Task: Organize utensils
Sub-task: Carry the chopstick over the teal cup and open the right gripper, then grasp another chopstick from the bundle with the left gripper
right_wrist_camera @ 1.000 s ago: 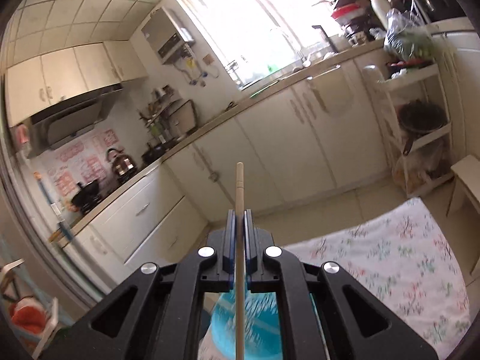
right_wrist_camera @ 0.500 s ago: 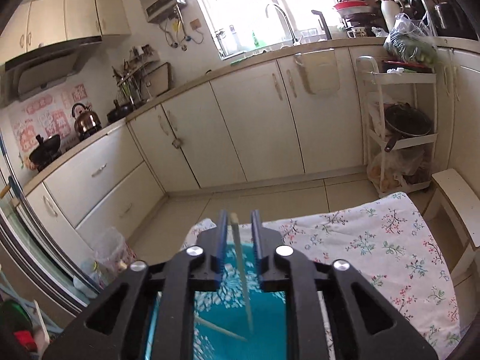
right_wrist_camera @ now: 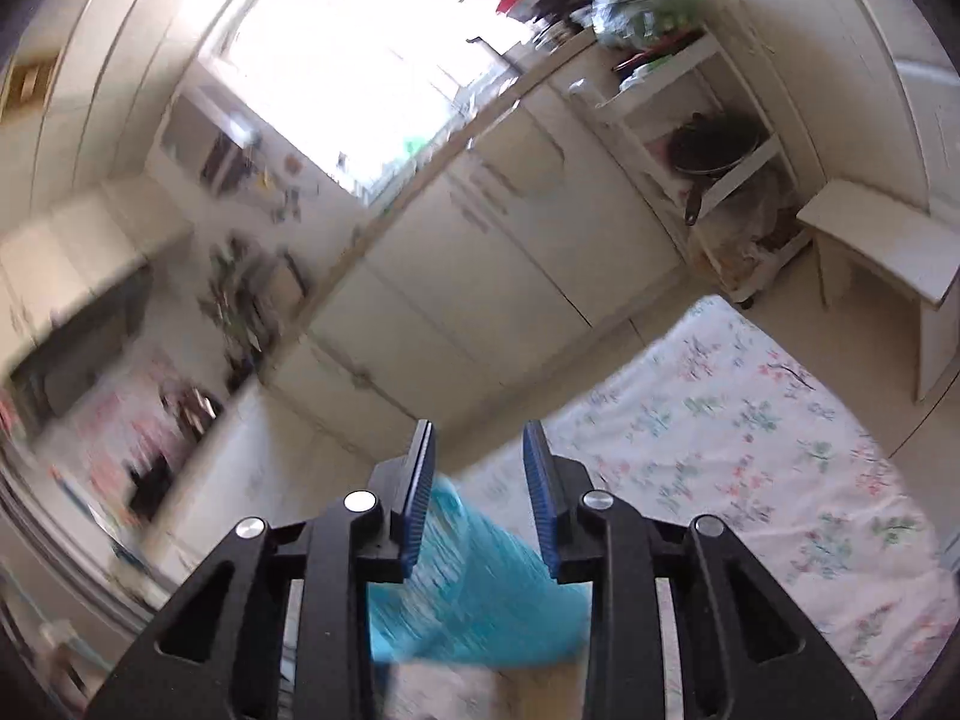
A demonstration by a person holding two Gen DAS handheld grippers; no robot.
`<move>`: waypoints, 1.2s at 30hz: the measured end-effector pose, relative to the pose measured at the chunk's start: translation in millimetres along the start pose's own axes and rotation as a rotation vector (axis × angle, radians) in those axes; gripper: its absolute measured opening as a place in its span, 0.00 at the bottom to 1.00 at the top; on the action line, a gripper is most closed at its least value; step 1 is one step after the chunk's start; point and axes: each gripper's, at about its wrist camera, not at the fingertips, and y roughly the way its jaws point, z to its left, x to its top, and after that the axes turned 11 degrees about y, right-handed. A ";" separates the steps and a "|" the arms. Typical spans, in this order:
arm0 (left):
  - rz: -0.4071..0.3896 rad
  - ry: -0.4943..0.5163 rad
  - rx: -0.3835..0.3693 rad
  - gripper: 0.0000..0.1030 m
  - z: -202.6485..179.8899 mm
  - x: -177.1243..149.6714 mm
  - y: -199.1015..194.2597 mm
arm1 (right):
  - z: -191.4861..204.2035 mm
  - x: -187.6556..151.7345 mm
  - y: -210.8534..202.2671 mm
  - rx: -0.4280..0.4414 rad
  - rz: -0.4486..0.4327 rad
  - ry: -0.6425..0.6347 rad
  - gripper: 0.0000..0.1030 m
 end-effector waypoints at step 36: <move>0.151 0.296 0.044 0.78 -90.2 5.5 27.9 | -44.8 -148.8 64.3 -0.292 0.480 -0.466 0.08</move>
